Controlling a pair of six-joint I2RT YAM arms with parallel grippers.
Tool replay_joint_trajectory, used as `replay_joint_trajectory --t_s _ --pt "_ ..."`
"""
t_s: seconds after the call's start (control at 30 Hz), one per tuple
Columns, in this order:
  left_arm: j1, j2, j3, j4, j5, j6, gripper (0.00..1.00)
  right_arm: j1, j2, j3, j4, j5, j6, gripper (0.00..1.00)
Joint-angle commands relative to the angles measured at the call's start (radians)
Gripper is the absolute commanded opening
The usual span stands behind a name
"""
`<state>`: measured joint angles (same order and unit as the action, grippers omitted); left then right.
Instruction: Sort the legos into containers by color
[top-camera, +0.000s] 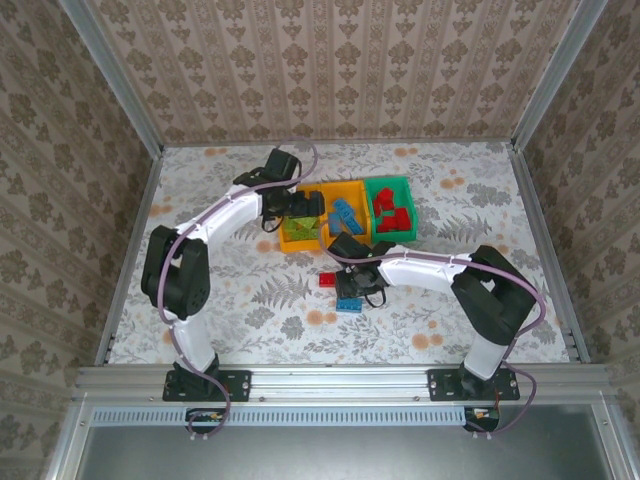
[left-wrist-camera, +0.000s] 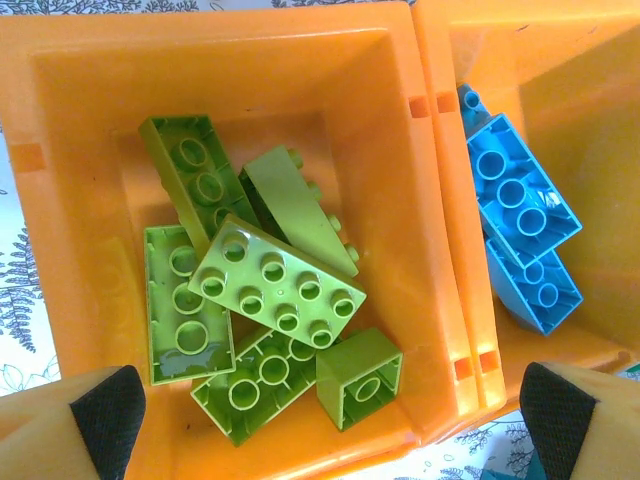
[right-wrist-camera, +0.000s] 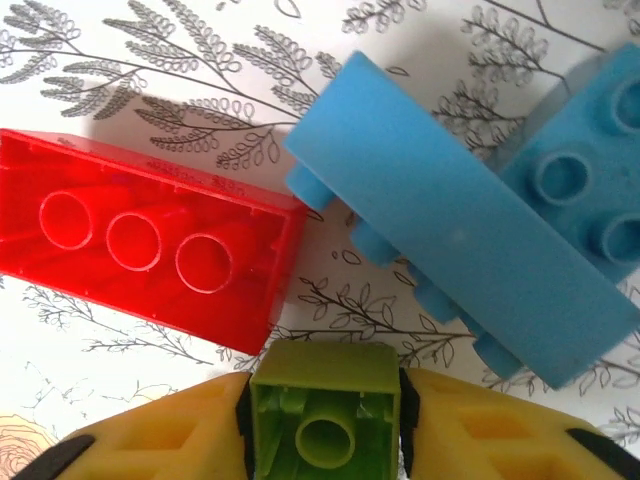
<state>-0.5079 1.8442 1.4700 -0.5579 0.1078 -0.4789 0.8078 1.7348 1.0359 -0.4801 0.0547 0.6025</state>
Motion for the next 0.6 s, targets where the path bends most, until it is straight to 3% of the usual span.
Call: replay_joint_trajectory --t_s 0.0,0.13,0.27,0.43,0.57 --pt "0.017 -0.04 -0.017 0.018 -0.011 -0.025 1.0 0.006 0.003 0.03 -0.052 0.039 0.0 0.36" --pt "0.025 -0.05 -0.029 0.022 -0.012 -0.031 1.0 0.007 -0.023 0.047 -0.076 0.056 0.002 0.28" --pt "0.028 -0.073 -0.053 0.026 -0.026 -0.032 1.0 -0.002 -0.086 0.071 -0.018 0.035 -0.01 0.27" --pt "0.032 -0.117 -0.11 0.041 -0.045 -0.035 1.0 -0.072 -0.132 0.096 0.133 -0.093 0.011 0.26" --pt "0.031 -0.157 -0.173 0.064 -0.053 -0.048 1.0 -0.14 -0.084 0.161 0.243 -0.212 0.051 0.27"
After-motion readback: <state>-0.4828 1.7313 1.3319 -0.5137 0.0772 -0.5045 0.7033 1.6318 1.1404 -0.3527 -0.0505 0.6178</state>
